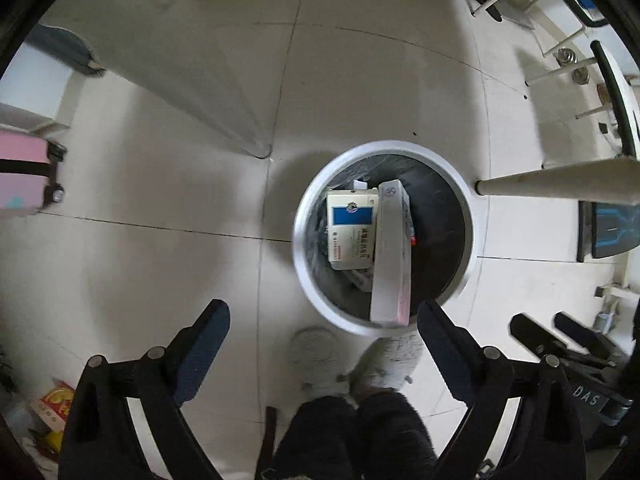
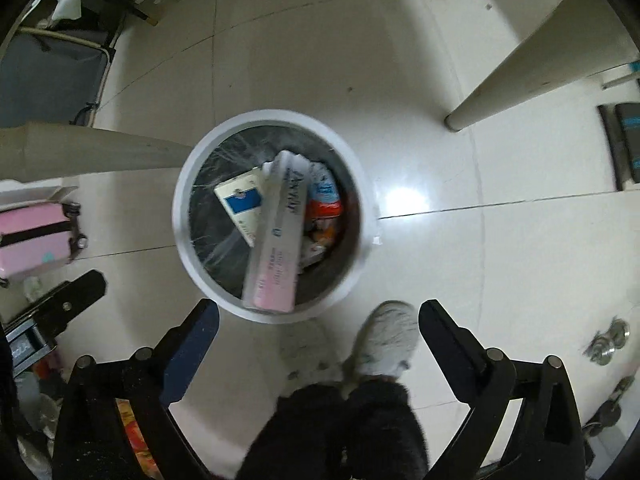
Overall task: Collect trash
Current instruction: 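Raise both open tools back toward the table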
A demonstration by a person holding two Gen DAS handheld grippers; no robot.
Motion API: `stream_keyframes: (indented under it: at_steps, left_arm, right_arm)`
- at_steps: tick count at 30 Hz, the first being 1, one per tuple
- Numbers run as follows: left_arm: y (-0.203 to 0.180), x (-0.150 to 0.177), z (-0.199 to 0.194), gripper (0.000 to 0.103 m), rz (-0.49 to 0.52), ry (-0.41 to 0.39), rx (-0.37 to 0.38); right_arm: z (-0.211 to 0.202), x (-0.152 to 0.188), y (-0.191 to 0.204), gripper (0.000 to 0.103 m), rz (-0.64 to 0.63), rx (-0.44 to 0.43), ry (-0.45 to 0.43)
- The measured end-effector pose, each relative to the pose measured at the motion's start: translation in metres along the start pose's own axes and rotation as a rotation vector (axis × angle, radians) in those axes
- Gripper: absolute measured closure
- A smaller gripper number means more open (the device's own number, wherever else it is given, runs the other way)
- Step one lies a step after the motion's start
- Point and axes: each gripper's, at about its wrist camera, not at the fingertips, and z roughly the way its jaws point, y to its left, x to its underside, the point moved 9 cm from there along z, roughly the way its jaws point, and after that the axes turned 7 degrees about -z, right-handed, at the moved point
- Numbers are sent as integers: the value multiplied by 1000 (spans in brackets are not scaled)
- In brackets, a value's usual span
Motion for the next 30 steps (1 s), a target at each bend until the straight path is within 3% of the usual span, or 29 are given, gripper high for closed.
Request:
stream_keyframes:
  at_steps: [7, 17, 30]
  left_arm:
    - [-2, 20, -37, 7, 29, -36, -16]
    - [-12, 29, -91, 7, 38, -95, -12]
    - [-9, 68, -210, 7, 41, -137, 8]
  right_arm:
    - [-47, 8, -6, 2, -33, 79, -54]
    - [-117, 25, 6, 2, -63, 81, -101]
    - [-269, 70, 31, 2, -97, 58, -176]
